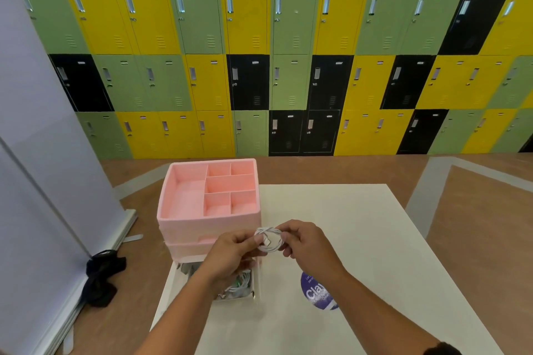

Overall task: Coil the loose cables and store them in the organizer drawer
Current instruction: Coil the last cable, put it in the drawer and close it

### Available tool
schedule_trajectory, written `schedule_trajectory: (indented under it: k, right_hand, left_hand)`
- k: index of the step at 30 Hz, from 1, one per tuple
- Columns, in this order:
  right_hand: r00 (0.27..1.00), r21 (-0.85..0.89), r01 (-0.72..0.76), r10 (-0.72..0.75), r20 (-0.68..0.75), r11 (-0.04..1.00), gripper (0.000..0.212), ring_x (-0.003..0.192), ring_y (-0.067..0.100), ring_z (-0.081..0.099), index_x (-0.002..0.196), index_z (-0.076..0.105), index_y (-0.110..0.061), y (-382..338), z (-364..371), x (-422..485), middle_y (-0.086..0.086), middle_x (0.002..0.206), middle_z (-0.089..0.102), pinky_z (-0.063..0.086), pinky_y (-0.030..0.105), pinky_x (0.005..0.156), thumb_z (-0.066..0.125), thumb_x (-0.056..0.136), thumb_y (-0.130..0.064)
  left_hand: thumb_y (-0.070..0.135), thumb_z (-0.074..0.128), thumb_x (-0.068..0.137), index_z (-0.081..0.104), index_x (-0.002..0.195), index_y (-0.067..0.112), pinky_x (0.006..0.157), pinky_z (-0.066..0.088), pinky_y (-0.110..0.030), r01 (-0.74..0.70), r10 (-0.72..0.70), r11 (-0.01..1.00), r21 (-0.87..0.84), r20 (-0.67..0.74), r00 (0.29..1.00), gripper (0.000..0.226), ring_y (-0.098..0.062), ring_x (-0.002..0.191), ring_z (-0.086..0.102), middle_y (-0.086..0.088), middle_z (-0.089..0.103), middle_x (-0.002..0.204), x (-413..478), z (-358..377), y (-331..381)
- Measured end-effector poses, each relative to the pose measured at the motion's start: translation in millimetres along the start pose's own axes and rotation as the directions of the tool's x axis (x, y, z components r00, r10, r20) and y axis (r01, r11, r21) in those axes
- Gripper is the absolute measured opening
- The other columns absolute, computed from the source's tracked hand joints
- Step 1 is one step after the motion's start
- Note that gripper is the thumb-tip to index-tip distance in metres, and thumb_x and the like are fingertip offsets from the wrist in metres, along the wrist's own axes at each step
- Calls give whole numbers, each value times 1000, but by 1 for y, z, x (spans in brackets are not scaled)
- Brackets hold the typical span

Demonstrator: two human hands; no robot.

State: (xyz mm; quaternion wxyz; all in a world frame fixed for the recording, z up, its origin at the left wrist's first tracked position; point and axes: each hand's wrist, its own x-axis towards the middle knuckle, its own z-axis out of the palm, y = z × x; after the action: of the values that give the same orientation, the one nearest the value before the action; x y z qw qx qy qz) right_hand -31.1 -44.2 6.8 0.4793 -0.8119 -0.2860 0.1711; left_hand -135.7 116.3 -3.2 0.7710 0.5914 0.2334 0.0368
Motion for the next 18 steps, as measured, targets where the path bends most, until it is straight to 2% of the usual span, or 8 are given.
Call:
schedule_trajectory:
  k: [3, 6, 9, 11, 13, 15, 18]
  right_hand:
    - [997, 10, -45, 44, 58, 999, 24, 57, 6, 62, 99, 76, -17, 8, 20, -3, 1, 73, 73, 48, 15, 58, 54, 98, -7]
    - [989, -15, -78, 80, 128, 997, 22, 57, 3, 60, 94, 76, -18, 19, 43, -7, -5, 69, 71, 49, 19, 60, 57, 96, -7]
    - [979, -128, -85, 107, 171, 988, 16, 62, -1, 56, 95, 77, -20, 26, 68, -11, -11, 75, 67, 43, 10, 60, 62, 94, -14]
    - [972, -162, -96, 127, 197, 982, 13, 62, -2, 54, 94, 76, -21, 31, 84, -15, -11, 76, 64, 41, 10, 58, 64, 94, -17]
    - [966, -187, -91, 132, 221, 978, 12, 69, 3, 57, 92, 73, -24, 33, 101, -16, -10, 79, 65, 44, 17, 65, 63, 93, -19]
    - [965, -221, -81, 132, 228, 972, 13, 77, 6, 58, 88, 69, -30, 33, 112, -15, -13, 82, 63, 44, 18, 68, 63, 94, -20]
    - [971, -281, -42, 105, 215, 959, 10, 80, 6, 55, 94, 73, -26, 37, 128, -11, -14, 87, 52, 44, 18, 72, 65, 95, -22]
  left_hand:
    - [21, 64, 96, 76, 109, 8, 60, 41, -29, 85, -85, 996, 1, 56, 995, 22, -21, 78, 63, -19, 73, 97, -5, -22, -17]
    - [22, 61, 98, 70, 114, 2, 54, 36, -26, 185, -176, 980, -75, 103, 979, 27, -16, 66, 52, -11, 60, 85, -12, -42, -41]
    - [19, 56, 99, 67, 107, 8, 50, 30, -23, 292, -280, 932, -213, 89, 956, 17, -14, 59, 48, -6, 61, 84, -21, -55, -58]
    - [20, 56, 99, 66, 104, 9, 49, 27, -24, 329, -321, 909, -258, 71, 944, 16, -15, 58, 44, -6, 61, 82, -24, -62, -69]
    - [25, 61, 98, 70, 105, 9, 49, 28, -23, 304, -304, 941, -148, 26, 952, 19, -13, 58, 43, -5, 62, 82, -26, -72, -79]
    - [24, 69, 94, 68, 104, 2, 50, 31, -23, 245, -242, 967, 62, -52, 969, 25, -10, 59, 44, -3, 59, 79, -29, -82, -86]
    - [20, 74, 86, 63, 82, 1, 51, 32, -24, 173, -124, 921, 349, -160, 979, 22, -11, 56, 41, -1, 49, 65, -31, -100, -90]
